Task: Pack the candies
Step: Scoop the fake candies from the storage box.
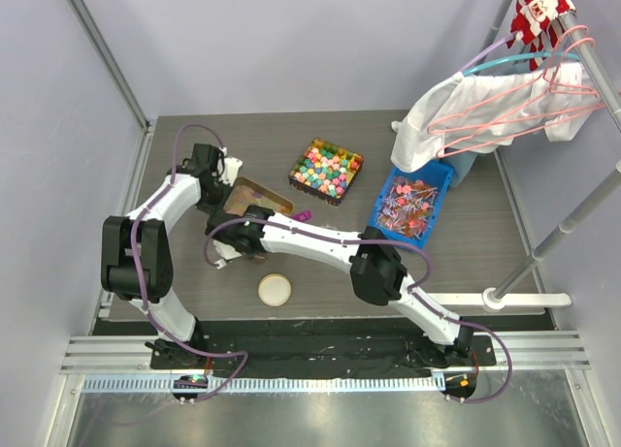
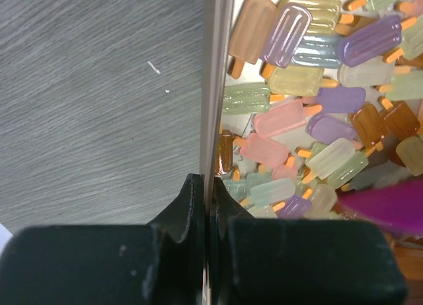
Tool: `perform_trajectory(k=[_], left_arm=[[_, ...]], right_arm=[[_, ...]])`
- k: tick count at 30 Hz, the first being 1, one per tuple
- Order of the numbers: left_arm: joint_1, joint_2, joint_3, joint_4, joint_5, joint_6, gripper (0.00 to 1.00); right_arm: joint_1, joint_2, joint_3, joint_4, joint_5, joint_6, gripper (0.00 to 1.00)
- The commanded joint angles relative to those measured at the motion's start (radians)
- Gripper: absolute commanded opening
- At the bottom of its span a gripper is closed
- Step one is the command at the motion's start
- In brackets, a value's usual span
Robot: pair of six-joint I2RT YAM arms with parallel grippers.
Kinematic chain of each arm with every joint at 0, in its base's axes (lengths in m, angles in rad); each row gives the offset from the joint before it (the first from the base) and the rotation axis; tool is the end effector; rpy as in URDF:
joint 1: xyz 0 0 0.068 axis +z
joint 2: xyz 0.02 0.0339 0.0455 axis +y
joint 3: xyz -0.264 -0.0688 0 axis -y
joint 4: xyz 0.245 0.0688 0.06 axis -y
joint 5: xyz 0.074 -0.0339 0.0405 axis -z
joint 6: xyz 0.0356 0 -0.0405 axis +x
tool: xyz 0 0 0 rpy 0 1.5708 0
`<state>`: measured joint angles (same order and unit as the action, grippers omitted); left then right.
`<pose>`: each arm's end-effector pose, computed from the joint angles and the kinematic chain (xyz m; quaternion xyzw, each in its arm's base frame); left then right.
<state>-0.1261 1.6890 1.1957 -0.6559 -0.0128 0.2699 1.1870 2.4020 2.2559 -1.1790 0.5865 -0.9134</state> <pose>0.3375 -0.0423 0.2125 0.1910 0.9590 0.0213 0.2082 0.2023 0.4482 0.2146 -0.8066 0.5033 -0.2682 0.1553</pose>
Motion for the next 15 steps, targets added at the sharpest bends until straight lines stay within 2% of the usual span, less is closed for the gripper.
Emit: perform_trajectory(k=[1, 5, 10, 15], left_arm=[[-0.004, -0.074, 0.035, 0.116, 0.097, -0.069, 0.00], [0.000, -0.074, 0.031, 0.119, 0.100, -0.069, 0.00], [0.000, -0.071, 0.035, 0.114, 0.103, -0.070, 0.00], [0.005, -0.078, 0.031, 0.116, 0.102, -0.072, 0.00]], right_arm=[[0.048, 0.022, 0.008, 0.110, -0.097, 0.031, 0.01], [0.078, 0.020, -0.008, 0.153, -0.010, 0.047, 0.01], [0.092, 0.002, -0.007, 0.098, -0.103, 0.051, 0.01], [0.091, 0.005, 0.011, 0.044, -0.218, 0.132, 0.01]])
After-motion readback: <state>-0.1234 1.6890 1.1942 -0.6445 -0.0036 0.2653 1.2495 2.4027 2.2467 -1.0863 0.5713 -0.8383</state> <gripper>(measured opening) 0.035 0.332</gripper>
